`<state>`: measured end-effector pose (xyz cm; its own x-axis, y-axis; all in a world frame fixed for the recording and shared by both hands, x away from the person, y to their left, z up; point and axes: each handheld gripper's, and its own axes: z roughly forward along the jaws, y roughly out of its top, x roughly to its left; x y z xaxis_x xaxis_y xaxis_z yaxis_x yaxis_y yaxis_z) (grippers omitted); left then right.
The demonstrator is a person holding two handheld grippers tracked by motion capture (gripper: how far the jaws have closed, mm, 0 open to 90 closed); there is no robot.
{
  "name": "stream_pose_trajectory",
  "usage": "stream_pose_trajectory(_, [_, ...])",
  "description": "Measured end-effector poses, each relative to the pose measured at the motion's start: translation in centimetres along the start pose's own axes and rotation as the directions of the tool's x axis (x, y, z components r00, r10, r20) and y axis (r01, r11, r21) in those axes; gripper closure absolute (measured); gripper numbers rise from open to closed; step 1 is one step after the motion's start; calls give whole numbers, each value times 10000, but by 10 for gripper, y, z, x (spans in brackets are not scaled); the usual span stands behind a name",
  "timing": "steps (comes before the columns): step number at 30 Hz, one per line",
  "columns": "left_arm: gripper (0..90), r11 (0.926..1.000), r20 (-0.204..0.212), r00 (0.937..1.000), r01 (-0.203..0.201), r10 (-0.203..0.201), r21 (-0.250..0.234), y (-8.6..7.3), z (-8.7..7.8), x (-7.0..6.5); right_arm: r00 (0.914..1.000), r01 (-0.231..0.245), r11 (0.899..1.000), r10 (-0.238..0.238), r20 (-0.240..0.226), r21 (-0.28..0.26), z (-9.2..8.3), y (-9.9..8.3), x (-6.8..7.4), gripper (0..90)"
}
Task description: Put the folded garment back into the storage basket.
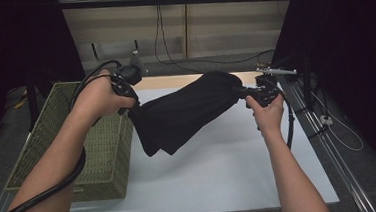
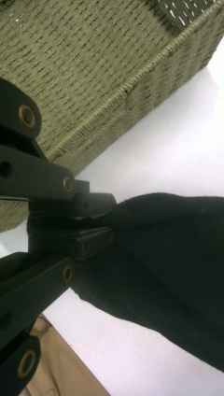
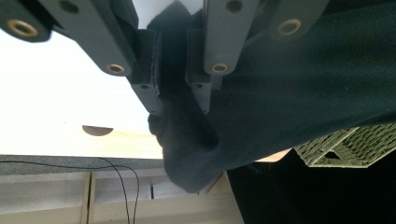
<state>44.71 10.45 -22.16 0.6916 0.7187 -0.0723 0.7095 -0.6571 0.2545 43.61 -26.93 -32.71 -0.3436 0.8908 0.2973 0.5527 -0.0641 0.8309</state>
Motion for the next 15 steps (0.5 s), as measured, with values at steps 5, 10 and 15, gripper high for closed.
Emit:
stream_pose_trajectory(5, [840,9999,-25,9999,103,-103,-21,-3,-8,4,9991,392,9992,-391,168,-53,4,5,9,789])
stream_pose_trajectory(10, [840,9997,-93,9997,221,-223,-132,-7,-17,7,9952,894,9958,-884,422,-210,9,10,19,789])
stream_pose_trajectory(15, [840,9994,-244,9991,336,-338,-89,-10,-23,10,9934,1061,9942,-1052,462,-161,18,11,26,789])
